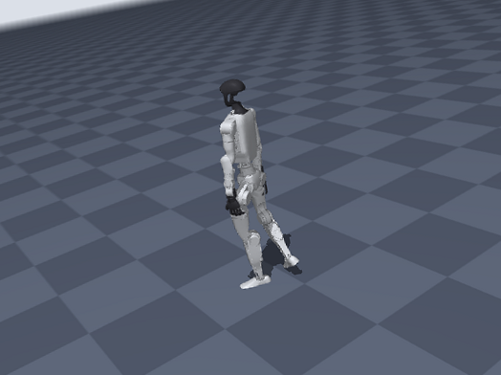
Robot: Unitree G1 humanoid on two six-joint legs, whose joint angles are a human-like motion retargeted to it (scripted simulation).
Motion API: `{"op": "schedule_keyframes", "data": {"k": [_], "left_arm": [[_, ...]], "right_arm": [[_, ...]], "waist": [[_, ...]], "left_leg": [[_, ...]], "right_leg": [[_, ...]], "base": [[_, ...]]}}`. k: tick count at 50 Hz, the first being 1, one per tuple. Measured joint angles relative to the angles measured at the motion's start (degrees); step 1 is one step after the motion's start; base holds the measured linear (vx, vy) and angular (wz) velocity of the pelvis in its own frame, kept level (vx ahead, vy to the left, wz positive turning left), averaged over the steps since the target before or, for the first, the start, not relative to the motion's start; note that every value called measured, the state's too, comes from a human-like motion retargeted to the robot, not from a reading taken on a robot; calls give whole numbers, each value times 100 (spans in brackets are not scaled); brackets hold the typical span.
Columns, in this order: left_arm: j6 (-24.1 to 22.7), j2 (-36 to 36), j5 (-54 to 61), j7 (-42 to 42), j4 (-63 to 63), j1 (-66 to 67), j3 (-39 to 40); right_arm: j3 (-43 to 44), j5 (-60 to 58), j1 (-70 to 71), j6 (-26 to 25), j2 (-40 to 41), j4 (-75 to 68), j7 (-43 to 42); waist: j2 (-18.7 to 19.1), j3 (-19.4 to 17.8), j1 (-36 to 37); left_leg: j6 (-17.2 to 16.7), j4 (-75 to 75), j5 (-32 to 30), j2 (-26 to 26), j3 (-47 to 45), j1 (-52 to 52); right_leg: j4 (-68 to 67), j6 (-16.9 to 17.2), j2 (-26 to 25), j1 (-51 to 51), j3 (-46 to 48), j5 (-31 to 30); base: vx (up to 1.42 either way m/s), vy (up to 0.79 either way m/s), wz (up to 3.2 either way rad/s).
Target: In place motions
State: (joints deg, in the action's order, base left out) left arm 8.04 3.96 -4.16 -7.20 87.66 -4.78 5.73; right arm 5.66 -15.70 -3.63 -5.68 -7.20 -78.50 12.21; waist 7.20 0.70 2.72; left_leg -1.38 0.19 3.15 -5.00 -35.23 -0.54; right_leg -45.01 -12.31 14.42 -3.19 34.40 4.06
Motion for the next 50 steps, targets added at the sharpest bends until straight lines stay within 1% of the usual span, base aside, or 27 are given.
{"op": "schedule_keyframes", "data": {"k": [2,5,7,8,10,11,12,13,14,15,16,17,18,20,22,25,27,28,33,35,37,38,39,43,45,48,50], "left_arm": [[-22,71,34,-30,-101,2,-128],[-60,223,65,-54,-229,-149,-150],[-59,312,19,-49,-220,-215,-133],[-55,348,3,-47,-191,-224,-147],[-83,408,10,-37,-106,-226,-186],[-133,427,54,-2,-62,-233,-219],[-181,444,104,41,-19,-240,-255],[-224,456,163,100,23,-245,-295],[-246,463,201,144,51,-251,-305],[-258,469,227,180,73,-258,-301],[-261,448,213,202,82,-236,-297],[-266,423,205,221,90,-207,-290],[-277,389,210,232,97,-164,-275],[-290,336,242,237,130,-108,-250],[-281,281,239,242,155,-16,-194],[-266,231,199,223,143,95,-153],[-238,240,149,219,151,76,-196],[-220,243,114,225,162,60,-221],[-201,168,154,236,95,-14,-281],[-236,134,218,217,24,-34,-307],[-264,123,229,216,-24,-47,-364],[-274,132,210,218,-39,-60,-392],[-280,148,172,216,-43,-70,-413],[-279,298,-59,169,-47,-93,-461],[-280,404,-192,159,-89,-57,-530],[-271,511,-378,282,-86,-5,-553],[-248,567,-375,326,2,53,-528]], "right_arm": [[-36,-14,-31,-62,13,-87,-81],[-168,-209,100,-80,9,-99,-2],[-275,-358,131,-84,-7,-32,46],[-311,-417,118,-84,-15,5,39],[-340,-484,89,-82,-19,65,-10],[-330,-475,87,-82,-17,90,-22],[-315,-458,83,-82,-12,115,-24],[-292,-428,75,-80,-2,143,-7],[-282,-395,83,-77,8,172,22],[-278,-361,99,-73,18,202,57],[-243,-351,99,-75,27,236,97],[-217,-352,97,-75,33,274,130],[-206,-373,88,-71,32,319,148],[-207,-425,99,-59,31,424,168],[-276,-462,89,-28,30,516,152],[-367,-456,107,3,59,612,139],[-357,-422,123,26,94,658,197],[-346,-409,109,41,109,676,236],[-323,-489,54,59,141,700,282],[-317,-586,60,71,126,717,314],[-312,-691,90,78,98,725,349],[-313,-740,130,76,77,722,363],[-334,-764,164,71,62,726,360],[-550,-503,276,67,75,715,179],[-616,-277,290,116,94,676,133],[-605,-250,253,110,93,654,311],[-617,-358,197,79,67,613,307]], "waist": [[-70,73,-84],[-141,-111,-267],[-261,-173,-339],[-342,-167,-380],[-537,-140,-484],[-675,-166,-499],[-788,-207,-495],[-854,-280,-457],[-896,-325,-339],[-924,-358,-182],[-928,-382,-189],[-935,-398,-169],[-948,-402,-96],[-948,-419,-21],[-935,-381,4],[-969,-341,-100],[-983,-322,-55],[-1004,-309,32],[-1176,-423,693],[-1204,-515,803],[-1238,-568,644],[-1248,-590,524],[-1226,-593,411],[-1191,-558,-85],[-1149,-508,-215],[-1128,-451,-249],[-1081,-387,-118]], "left_leg": [[54,4,-56,30,245,-111],[92,-5,-145,24,544,-179],[123,-42,-204,141,805,-218],[137,-54,-228,232,949,-247],[169,-43,-267,464,1259,-329],[190,-28,-274,628,1376,-339],[206,-15,-278,765,1485,-328],[211,-7,-276,845,1579,-271],[200,6,-270,868,1586,-253],[182,22,-261,861,1547,-253],[181,56,-256,895,1682,-257],[180,91,-243,927,1777,-258],[178,125,-217,952,1790,-254],[168,199,-164,966,1844,-254],[158,285,-98,958,1856,-278],[142,499,16,1015,1938,-355],[96,658,48,1018,2059,-425],[109,717,35,1040,2221,-464],[229,794,-65,1414,3995,-538],[106,707,-27,1435,4420,-470],[226,547,70,1407,4234,-356],[357,458,105,1393,4006,-303],[380,343,97,1339,3815,-241],[262,24,50,1089,3063,-143],[276,-110,85,1013,2712,-82],[275,-204,244,902,2150,15],[238,-191,425,731,1525,76]], "right_leg": [[32,226,-500,-393,-905,141],[551,321,-1006,-500,-1438,449],[1167,526,-1286,-525,-1853,579],[1521,690,-1419,-547,-2109,595],[2249,1161,-1562,-592,-2606,556],[2617,1485,-1520,-587,-2740,444],[2952,1627,-1478,-574,-2796,277],[3222,1406,-1441,-546,-2697,3],[3231,1396,-1379,-489,-2668,24],[3110,1492,-1304,-418,-2675,193],[3140,1404,-1239,-340,-2157,182],[3182,1380,-1193,-274,-1846,158],[3245,1484,-1185,-233,-1949,104],[3312,1675,-1064,-138,-1832,107],[3445,1706,-1014,-67,-1774,96],[3574,1687,-1079,-51,-1937,88],[3575,1760,-1026,-84,-1931,75],[3556,1778,-1004,-125,-1998,58],[3507,1743,-1011,-274,-2586,-79],[3487,1766,-1021,-299,-2758,-133],[3486,1813,-980,-309,-2779,-200],[3473,1828,-972,-332,-2798,-259],[3468,1801,-1031,-378,-2850,-324],[3387,1666,-1243,-673,-3133,-473],[3286,1600,-1247,-808,-2853,-434],[3229,1568,-795,-702,-889,-385],[3167,1327,-608,-604,158,-492]], "base": [[30,-16,170],[6,-22,151],[14,-23,131],[20,-22,141],[16,-20,151],[10,-19,140],[9,-19,120],[6,-18,78],[3,-18,26],[0,-15,34],[0,-11,60],[1,-8,76],[0,-7,42],[0,-3,10],[0,0,0],[-1,-3,17],[0,-1,-14],[1,-2,-66],[-1,-2,-122],[-6,-1,-112],[-9,0,-68],[-15,3,-80],[-19,5,-105],[-33,9,-157],[-39,12,-206],[-36,11,-234],[-35,12,-309]]}}
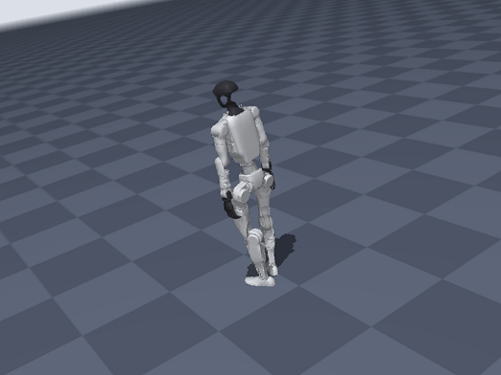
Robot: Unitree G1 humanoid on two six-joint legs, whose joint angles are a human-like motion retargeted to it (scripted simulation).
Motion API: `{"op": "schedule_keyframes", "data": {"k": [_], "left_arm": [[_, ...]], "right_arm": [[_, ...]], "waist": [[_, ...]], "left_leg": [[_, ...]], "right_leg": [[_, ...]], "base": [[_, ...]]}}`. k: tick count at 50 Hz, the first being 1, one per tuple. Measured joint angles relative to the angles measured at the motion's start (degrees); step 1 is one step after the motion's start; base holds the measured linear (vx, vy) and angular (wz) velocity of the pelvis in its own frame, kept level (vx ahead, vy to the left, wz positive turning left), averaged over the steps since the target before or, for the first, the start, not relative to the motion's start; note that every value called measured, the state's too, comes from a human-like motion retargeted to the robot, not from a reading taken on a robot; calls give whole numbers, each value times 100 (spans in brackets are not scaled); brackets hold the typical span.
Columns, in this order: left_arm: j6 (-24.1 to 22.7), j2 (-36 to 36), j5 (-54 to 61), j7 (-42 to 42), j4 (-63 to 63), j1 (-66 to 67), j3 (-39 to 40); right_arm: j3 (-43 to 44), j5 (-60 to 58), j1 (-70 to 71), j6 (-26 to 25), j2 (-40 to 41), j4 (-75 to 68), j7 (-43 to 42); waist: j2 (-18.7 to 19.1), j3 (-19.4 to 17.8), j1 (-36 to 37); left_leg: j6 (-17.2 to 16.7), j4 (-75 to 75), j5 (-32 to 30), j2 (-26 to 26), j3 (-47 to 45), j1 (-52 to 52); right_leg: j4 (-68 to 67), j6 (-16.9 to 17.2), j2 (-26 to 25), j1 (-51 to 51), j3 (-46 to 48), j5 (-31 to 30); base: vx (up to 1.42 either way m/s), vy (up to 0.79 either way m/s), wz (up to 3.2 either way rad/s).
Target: In place motions
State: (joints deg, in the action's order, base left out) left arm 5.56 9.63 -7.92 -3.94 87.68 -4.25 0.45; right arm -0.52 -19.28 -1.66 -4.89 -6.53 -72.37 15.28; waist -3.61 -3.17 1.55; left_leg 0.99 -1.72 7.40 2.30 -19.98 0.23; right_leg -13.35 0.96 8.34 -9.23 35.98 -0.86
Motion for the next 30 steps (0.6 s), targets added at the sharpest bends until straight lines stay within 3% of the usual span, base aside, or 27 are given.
{"op": "schedule_keyframes", "data": {"k": [7,11,16,23,27,30], "left_arm": [[123,15,64,-11,186,98,337],[194,7,10,-35,201,143,474],[236,-96,117,-43,134,171,351],[326,-327,148,-196,-44,116,338],[214,-459,147,-319,-382,166,129],[155,-524,222,-372,-587,214,-46]], "right_arm": [[79,-160,29,-54,-181,-379,-102],[326,32,48,-161,-285,-832,-188],[812,524,-7,-290,-416,-1442,-352],[1182,660,-174,-311,-599,-1871,-467],[1264,774,-431,-314,-589,-2008,-446],[1284,699,-454,-368,-481,-2065,-491]], "waist": [[249,165,-179],[316,304,-568],[368,471,-606],[721,705,-1182],[505,852,-822],[55,845,-487]], "left_leg": [[-198,-12,426,-369,-1856,246],[-324,12,595,-368,-2462,342],[-525,111,745,-365,-3146,531],[-793,380,758,-417,-3681,1052],[-495,1017,317,-415,-3712,1301],[146,2112,-131,-452,-3364,1143]], "right_leg": [[-137,-677,-40,35,643,-278],[379,-515,-199,141,801,-570],[642,-539,-449,-77,-81,-814],[1021,-270,-683,147,-793,-933],[989,-215,-423,258,-1211,-930],[919,-94,71,342,-1640,-940]], "base": [[-47,7,-248],[-39,2,-172],[-29,-5,-171],[-2,2,-97],[12,-9,-129],[7,-11,-141]]}}
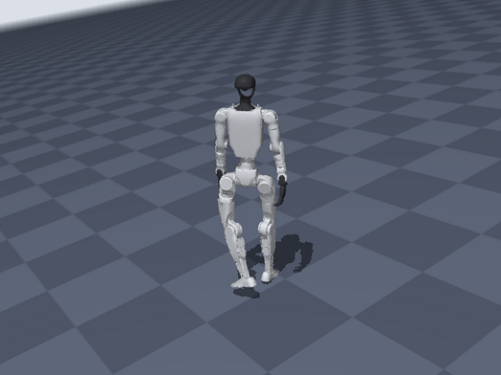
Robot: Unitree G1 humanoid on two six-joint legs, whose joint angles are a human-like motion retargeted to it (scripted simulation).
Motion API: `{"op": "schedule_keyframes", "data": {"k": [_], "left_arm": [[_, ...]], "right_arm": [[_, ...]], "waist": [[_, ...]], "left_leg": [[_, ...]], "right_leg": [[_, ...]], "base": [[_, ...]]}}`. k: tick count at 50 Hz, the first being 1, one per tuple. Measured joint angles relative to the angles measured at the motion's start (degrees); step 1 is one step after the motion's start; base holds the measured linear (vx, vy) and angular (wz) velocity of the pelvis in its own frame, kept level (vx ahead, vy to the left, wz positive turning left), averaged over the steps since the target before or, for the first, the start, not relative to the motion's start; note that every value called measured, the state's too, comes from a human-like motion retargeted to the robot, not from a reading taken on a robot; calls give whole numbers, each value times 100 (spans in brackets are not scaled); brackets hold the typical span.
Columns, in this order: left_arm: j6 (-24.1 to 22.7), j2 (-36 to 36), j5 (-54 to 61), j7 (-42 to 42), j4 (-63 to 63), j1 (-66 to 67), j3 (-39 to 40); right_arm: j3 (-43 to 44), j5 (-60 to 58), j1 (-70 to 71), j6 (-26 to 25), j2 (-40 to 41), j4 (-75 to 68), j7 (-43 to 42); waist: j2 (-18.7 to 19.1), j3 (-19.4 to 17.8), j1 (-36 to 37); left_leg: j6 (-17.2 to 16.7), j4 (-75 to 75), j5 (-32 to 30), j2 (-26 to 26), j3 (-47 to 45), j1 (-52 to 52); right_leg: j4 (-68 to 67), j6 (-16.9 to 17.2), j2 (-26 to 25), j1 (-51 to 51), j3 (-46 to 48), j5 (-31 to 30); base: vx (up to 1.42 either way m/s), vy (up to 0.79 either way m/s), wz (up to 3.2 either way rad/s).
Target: In place motions
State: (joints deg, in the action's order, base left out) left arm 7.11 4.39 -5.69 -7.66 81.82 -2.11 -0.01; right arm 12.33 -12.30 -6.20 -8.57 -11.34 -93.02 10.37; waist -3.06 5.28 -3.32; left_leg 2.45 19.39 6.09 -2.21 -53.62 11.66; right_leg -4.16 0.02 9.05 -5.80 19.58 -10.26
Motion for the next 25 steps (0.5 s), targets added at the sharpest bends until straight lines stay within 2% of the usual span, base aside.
{"op": "schedule_keyframes", "data": {"k": [2,3,5,8,13,16,17,18,19,20,22,25], "left_arm": [[-26,-19,107,14,-65,-68,-16],[-32,-29,144,2,-84,-126,2],[-37,-72,165,-22,-108,-192,32],[-73,-154,161,2,-96,-194,3],[-137,-190,1,42,-59,-125,-127],[-139,-175,-99,91,59,-39,-203],[-133,-175,-110,106,110,4,-223],[-124,-183,-116,117,177,52,-239],[-108,-187,-118,117,241,97,-239],[-89,-188,-116,111,304,142,-231],[-39,-178,-127,75,435,106,-87],[-27,-158,-103,133,478,83,65]], "right_arm": [[-84,-92,92,7,84,148,28],[-158,-139,161,15,115,260,67],[-318,-248,259,43,159,525,149],[-522,-453,336,94,212,990,207],[-777,-604,437,225,290,1645,226],[-839,-560,443,269,348,1832,273],[-851,-539,425,275,359,1848,288],[-857,-516,401,278,360,1844,304],[-853,-514,375,275,365,1831,311],[-842,-521,348,270,372,1814,313],[-843,-528,365,249,359,1725,282],[-765,-403,330,282,336,1542,154]], "waist": [[-198,-161,92],[-217,-241,83],[-165,-337,66],[37,-314,51],[249,-369,126],[523,-414,195],[570,-416,222],[558,-411,237],[575,-383,193],[607,-342,119],[642,-379,129],[675,-417,46]], "left_leg": [[458,954,-142,-123,477,-322],[505,1366,-112,-221,726,-496],[407,1802,-37,-250,1406,-870],[160,1877,176,22,2488,-1564],[152,696,707,29,2141,-1721],[-336,-412,527,104,2134,-1702],[-317,-699,403,156,2099,-1663],[69,-922,233,291,2075,-1603],[85,-1035,260,305,2100,-1494],[-85,-1094,385,260,2150,-1361],[38,-1235,317,382,2193,-1309],[39,-1363,293,386,2255,-1133]], "right_leg": [[2,74,245,96,-199,-22],[14,97,292,135,-246,-29],[54,119,294,184,-317,-48],[101,136,196,140,-400,-77],[137,141,97,141,-511,-69],[178,70,-216,273,-544,-43],[185,45,-280,331,-567,-29],[192,28,-266,406,-605,-16],[182,-2,-279,453,-589,5],[165,-40,-304,484,-545,31],[116,-102,-358,536,-614,65],[59,-137,-369,669,-489,173]], "base": [[-10,-13,-125],[-13,-4,-103],[-11,-1,-90],[-3,-4,-73],[3,-1,-67],[18,0,-60],[28,2,-52],[28,2,-30],[27,3,-2],[24,4,-6],[23,3,-18],[23,1,26]]}}
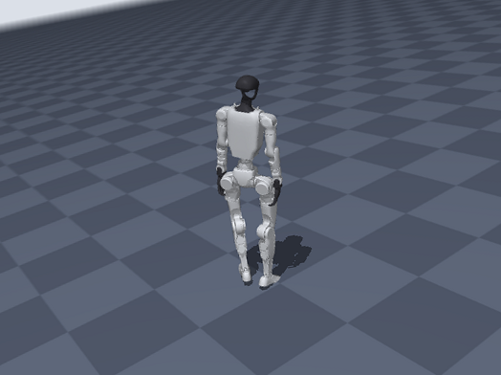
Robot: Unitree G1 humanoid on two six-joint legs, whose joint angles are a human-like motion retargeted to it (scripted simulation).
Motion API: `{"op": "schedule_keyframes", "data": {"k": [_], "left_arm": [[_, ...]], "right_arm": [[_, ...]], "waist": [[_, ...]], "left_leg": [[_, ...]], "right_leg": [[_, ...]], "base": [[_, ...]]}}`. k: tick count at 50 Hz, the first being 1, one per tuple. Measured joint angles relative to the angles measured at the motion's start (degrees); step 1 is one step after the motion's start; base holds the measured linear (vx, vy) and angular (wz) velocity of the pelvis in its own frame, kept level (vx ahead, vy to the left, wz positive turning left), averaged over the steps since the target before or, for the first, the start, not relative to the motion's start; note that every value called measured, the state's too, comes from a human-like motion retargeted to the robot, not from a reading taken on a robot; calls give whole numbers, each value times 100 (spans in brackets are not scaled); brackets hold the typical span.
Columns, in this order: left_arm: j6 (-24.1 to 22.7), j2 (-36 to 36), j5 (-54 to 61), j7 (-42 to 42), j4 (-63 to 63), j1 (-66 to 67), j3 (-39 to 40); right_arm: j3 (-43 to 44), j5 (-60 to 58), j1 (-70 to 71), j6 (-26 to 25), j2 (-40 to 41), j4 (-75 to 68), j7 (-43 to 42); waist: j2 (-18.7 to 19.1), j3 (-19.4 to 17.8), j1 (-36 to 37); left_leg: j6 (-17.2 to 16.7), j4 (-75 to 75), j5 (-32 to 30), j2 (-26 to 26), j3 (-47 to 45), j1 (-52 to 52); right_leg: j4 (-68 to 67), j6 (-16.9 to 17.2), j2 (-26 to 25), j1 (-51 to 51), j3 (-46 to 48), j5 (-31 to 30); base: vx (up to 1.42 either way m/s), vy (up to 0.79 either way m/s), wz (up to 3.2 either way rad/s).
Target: In place motions
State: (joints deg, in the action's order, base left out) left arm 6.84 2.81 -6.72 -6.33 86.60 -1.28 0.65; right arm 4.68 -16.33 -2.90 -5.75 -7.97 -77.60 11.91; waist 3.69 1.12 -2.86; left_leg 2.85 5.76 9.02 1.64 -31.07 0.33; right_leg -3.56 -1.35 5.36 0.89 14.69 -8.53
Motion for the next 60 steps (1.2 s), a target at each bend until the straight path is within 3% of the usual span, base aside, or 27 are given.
{"op": "schedule_keyframes", "data": {"k": [7,10,14,15,19,21,23,25,30,32,35,39,41,48,50,51,55,60], "left_arm": [[7,49,129,-30,-72,80,95],[35,77,197,-95,-151,-70,187],[-16,282,25,-296,-358,-314,333],[-26,356,-41,-347,-400,-397,351],[-53,584,-185,-340,-527,-698,252],[-73,644,-178,-345,-584,-834,156],[-92,655,-135,-388,-633,-906,15],[-109,615,-94,-430,-677,-939,-201],[-154,399,100,-212,-732,-1153,-547],[-203,338,290,-269,-673,-1128,-532],[-147,309,368,-327,-551,-955,-357],[-122,449,408,-111,-405,-687,-121],[-91,541,404,-89,-358,-643,14],[-8,689,422,145,-115,-525,468],[14,640,463,250,0,-423,623],[31,593,503,282,65,-351,747],[127,449,873,305,443,-163,1359],[233,405,1095,246,722,74,1957]], "right_arm": [[223,-47,-194,-107,-142,-535,18],[223,77,-89,-118,-179,-611,-1],[33,292,23,-91,-90,-567,-22],[-19,353,44,-67,-47,-552,-22],[-153,385,31,22,70,-529,64],[-175,242,-4,51,80,-529,111],[-173,95,-86,79,43,-539,133],[-127,-11,-213,91,-38,-570,170],[312,-147,-342,82,-227,-538,219],[433,-199,-416,77,-334,-520,160],[562,-180,-556,6,-428,-581,27],[482,168,-737,33,-436,-691,4],[434,186,-714,35,-371,-672,-28],[305,-6,-415,36,-68,-294,-140],[277,12,-351,62,-18,-154,-106],[244,8,-320,73,-10,-90,-83],[36,-35,-119,78,3,139,-55],[-196,-149,170,133,38,342,-89]], "waist": [[69,282,288],[215,185,223],[394,-1,-417],[400,-66,-580],[170,-282,-1044],[26,-307,-1067],[-49,-296,-905],[-117,-332,-461],[-269,-805,735],[-282,-871,877],[-333,-761,797],[-515,-386,451],[-651,-305,389],[-1018,-137,463],[-974,-57,647],[-970,-13,741],[-957,95,855],[-932,-37,1480]], "left_leg": [[49,51,22,-8,449,-143],[22,201,-28,-231,740,-376],[-53,316,-230,-485,1689,-751],[-84,347,-307,-499,2009,-856],[-171,405,-642,-117,3445,-1121],[-218,423,-814,183,4165,-1260],[-279,412,-990,397,4704,-1364],[-340,377,-1224,536,4898,-1416],[-392,26,-1531,894,5113,-1471],[-155,-57,-1166,805,4524,-1593],[8,-135,-506,383,2572,-1747],[-270,163,-96,-356,-822,-1544],[-218,462,-46,-602,-1795,-1324],[-47,1155,32,-887,-2478,-791],[-435,794,-13,-803,-2554,-532],[-427,656,-120,-691,-2686,-471],[-327,386,-515,-441,-2027,-677],[-420,11,-466,-300,-1840,-366]], "right_leg": [[-283,-233,-146,-2,63,416],[-772,-483,-335,-134,91,719],[-1506,-727,-678,-483,-345,804],[-1609,-716,-789,-559,-712,789],[-1351,-96,-1361,-460,-3080,869],[-1174,179,-1349,-360,-3584,1074],[-1082,377,-1265,-284,-3573,1252],[-950,218,-941,-225,-2474,1267],[-803,49,-720,91,-1032,1322],[-771,118,-559,146,-488,1402],[-596,165,-388,272,415,1539],[-383,288,-184,380,1827,1695],[-362,355,-74,424,2371,1794],[-380,600,150,638,3864,2135],[-389,667,49,699,4150,2215],[-358,705,9,748,4249,2223],[-240,857,-146,906,4633,2264],[-467,765,-151,1198,4689,2259]], "base": [[31,-2,27],[10,-7,81],[-1,-20,209],[-3,-27,276],[1,-31,324],[12,-31,338],[19,-22,277],[21,-11,214],[1,8,246],[4,16,315],[18,16,356],[36,23,384],[34,24,341],[38,8,265],[62,19,161],[67,17,135],[46,6,130],[47,8,20]]}}
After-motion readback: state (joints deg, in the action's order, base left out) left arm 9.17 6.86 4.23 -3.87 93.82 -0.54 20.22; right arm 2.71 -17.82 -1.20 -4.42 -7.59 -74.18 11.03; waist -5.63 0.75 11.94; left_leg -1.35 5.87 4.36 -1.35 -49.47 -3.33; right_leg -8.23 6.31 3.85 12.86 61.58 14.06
